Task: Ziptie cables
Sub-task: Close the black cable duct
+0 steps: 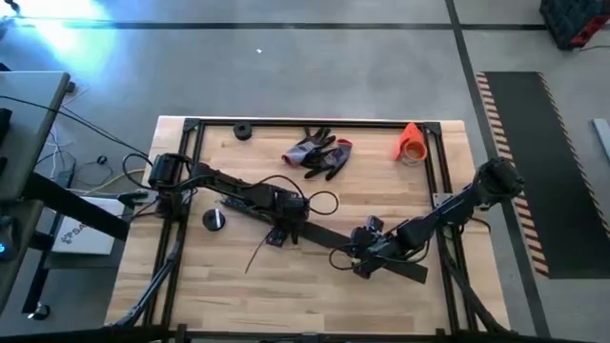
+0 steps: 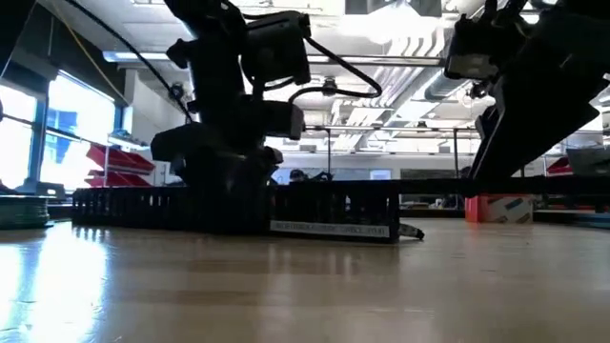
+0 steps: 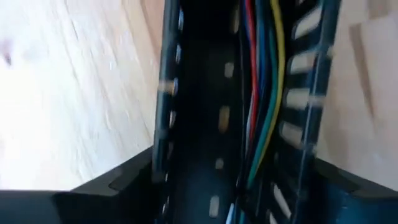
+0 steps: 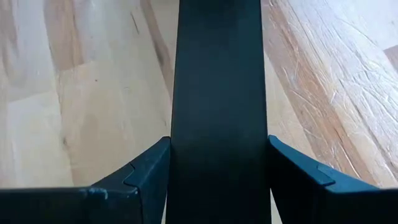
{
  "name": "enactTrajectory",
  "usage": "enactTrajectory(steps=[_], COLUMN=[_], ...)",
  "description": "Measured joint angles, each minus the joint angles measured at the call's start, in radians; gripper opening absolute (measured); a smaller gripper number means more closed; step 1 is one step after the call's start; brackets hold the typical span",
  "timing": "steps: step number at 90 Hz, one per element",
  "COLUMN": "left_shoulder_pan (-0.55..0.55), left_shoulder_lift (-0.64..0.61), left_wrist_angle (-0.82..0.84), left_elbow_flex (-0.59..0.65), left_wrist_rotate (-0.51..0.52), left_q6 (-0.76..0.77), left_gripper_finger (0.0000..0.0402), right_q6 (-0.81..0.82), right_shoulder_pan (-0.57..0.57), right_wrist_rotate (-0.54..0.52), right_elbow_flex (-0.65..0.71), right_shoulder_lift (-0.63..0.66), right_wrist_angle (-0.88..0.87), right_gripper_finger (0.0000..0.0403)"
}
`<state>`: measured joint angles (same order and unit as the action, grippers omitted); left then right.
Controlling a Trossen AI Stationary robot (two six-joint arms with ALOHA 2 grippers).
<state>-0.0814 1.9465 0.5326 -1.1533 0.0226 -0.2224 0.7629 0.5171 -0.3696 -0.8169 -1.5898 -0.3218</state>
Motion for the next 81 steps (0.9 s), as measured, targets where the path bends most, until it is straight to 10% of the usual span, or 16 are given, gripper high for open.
enactTrajectory(steps=[24, 81], left_shoulder_pan=[0.000, -0.012], left_shoulder_lift=[-0.001, 0.005], left_wrist_angle=[-0.043, 0.014], left_elbow_flex=[0.002, -0.089], left_wrist_rotate=[0.012, 0.017], left_q6=[0.009, -0.071], left_gripper_finger=[0.0207, 0.0258], right_q6=[-0.047, -0.059], right_shoulder_pan=[-0.038, -0.040], right_wrist_rotate=[0.023, 0.029], right_elbow_flex=[0.002, -0.001], right_shoulder_lift=[0.000, 0.002], right_wrist_angle=[-0.003, -0.037], right_gripper_finger=[0.0203, 0.0203])
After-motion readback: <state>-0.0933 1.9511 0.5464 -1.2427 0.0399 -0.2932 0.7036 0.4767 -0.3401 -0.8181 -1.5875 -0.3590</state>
